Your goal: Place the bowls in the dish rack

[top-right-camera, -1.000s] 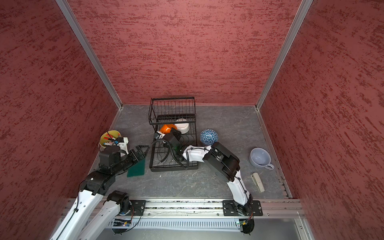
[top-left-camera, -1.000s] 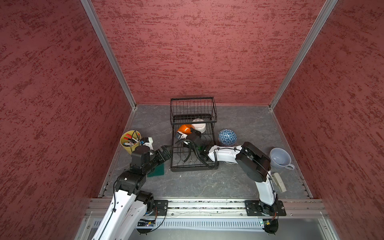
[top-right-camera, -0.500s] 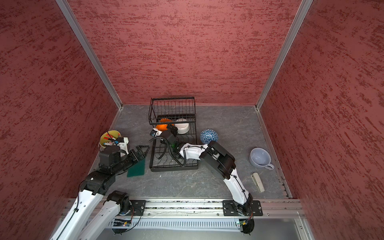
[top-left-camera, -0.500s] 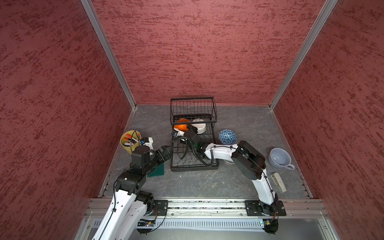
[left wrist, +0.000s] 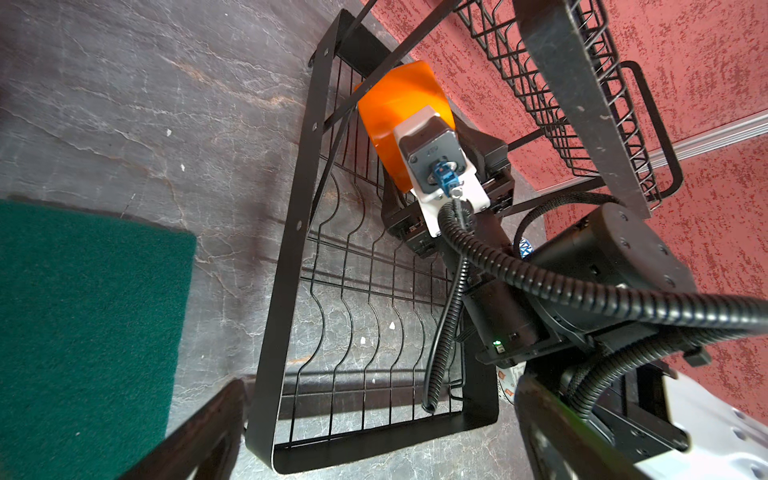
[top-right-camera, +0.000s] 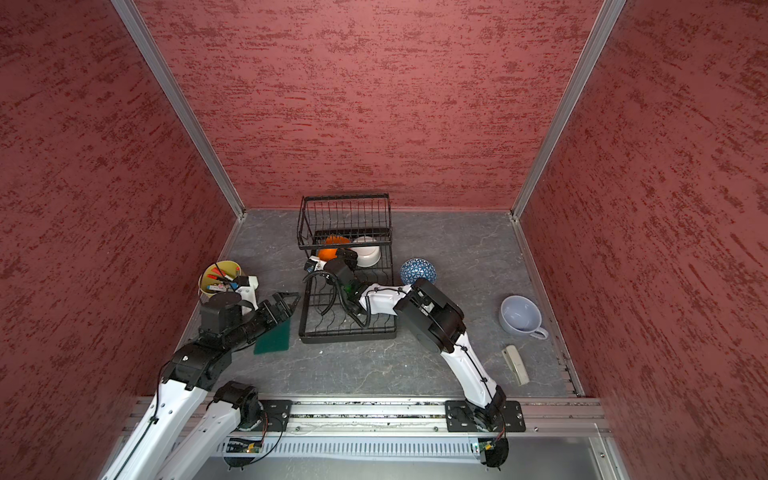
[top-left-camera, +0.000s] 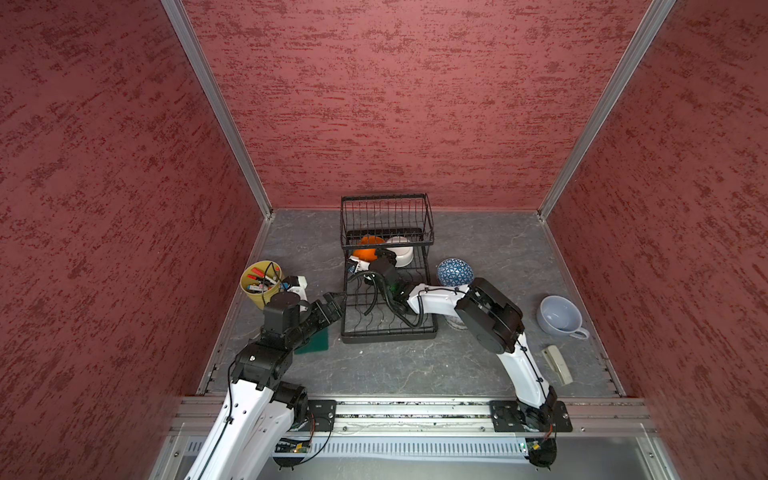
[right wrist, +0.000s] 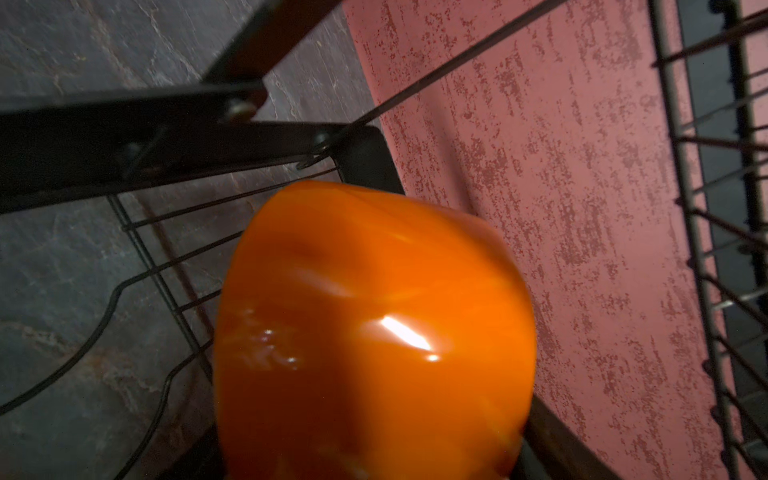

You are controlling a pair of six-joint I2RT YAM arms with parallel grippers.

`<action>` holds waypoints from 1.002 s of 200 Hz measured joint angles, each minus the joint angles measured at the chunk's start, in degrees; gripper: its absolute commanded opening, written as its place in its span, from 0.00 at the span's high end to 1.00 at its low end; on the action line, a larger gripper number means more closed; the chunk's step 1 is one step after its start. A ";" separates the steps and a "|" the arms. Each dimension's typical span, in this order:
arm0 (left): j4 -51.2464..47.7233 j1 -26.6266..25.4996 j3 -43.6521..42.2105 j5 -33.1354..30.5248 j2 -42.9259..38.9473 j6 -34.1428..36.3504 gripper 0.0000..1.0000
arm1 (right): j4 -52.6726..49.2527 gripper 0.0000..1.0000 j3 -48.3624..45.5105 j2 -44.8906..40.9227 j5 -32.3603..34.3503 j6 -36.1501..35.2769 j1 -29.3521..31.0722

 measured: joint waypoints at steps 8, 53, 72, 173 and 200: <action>0.02 0.00 -0.04 0.00 -0.04 0.02 0.00 | 0.24 0.26 0.00 0.07 0.20 -0.50 -0.07; 0.46 0.02 -0.81 0.04 -0.04 0.00 0.00 | 0.96 0.24 1.03 0.66 0.90 -2.51 -0.39; 0.72 0.07 -0.87 0.09 -0.04 0.00 0.00 | 0.98 0.22 1.97 1.44 1.07 -2.97 -0.42; 1.09 0.68 -0.87 0.52 0.13 0.02 0.00 | 2.40 0.05 2.69 3.89 2.10 -5.25 -0.42; 1.20 0.70 -0.92 0.61 0.26 0.04 0.00 | 1.46 0.02 2.69 4.09 2.12 -4.92 -0.42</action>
